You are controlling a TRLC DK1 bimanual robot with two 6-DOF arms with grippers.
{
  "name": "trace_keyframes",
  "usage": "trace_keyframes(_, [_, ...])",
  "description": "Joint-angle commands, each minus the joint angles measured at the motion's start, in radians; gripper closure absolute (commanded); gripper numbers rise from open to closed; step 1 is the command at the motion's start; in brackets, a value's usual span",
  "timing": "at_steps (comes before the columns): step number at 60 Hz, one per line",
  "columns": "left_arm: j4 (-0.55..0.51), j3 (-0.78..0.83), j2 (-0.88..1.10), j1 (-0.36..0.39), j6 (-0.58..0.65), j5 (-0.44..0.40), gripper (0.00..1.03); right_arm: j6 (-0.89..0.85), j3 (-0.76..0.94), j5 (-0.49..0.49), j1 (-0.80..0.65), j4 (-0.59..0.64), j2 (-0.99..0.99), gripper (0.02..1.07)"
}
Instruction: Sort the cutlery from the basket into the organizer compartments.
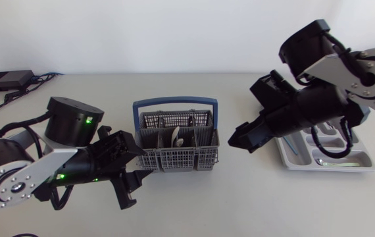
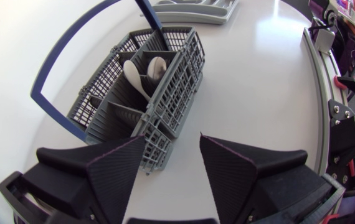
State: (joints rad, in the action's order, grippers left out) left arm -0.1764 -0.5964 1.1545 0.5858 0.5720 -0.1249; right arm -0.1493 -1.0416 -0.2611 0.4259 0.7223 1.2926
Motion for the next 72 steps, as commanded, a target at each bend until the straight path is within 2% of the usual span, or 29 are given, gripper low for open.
trace_keyframes(1, [0.018,-0.037,0.033,0.012,-0.008,0.007,0.42,0.077,-0.026,-0.018,0.034,-0.029,0.043,0.29])
trace_keyframes(12, [0.028,-0.063,0.074,0.02,-0.008,0.014,0.42,0.234,-0.075,-0.075,0.074,-0.075,0.103,0.29])
trace_keyframes(20, [0.028,-0.082,0.093,0.02,-0.004,0.016,0.42,0.3,-0.078,-0.073,0.113,-0.15,0.132,0.28])
trace_keyframes(22, [0.028,-0.085,0.096,0.019,-0.003,0.016,0.42,0.318,-0.084,-0.072,0.12,-0.159,0.145,0.25])
trace_keyframes(29, [0.031,-0.092,0.111,0.02,0.003,0.019,0.42,0.393,-0.12,-0.052,0.142,-0.162,0.195,0.21])
trace_keyframes(45, [0.032,-0.106,0.131,0.019,0.009,0.021,0.42,0.455,-0.161,-0.035,0.195,-0.172,0.287,0.22])
trace_keyframes(55, [0.038,-0.105,0.14,0.017,0.012,0.021,0.42,0.479,-0.158,-0.036,0.206,-0.219,0.333,0.4])
trace_keyframes(64, [0.054,-0.092,0.148,0.019,0.011,0.021,0.42,0.498,-0.172,-0.036,0.218,-0.219,0.367,0.41])
trace_keyframes(72, [0.084,-0.075,0.168,0.028,0.009,0.025,0.42,0.513,-0.186,-0.04,0.218,-0.219,0.392,0.48])
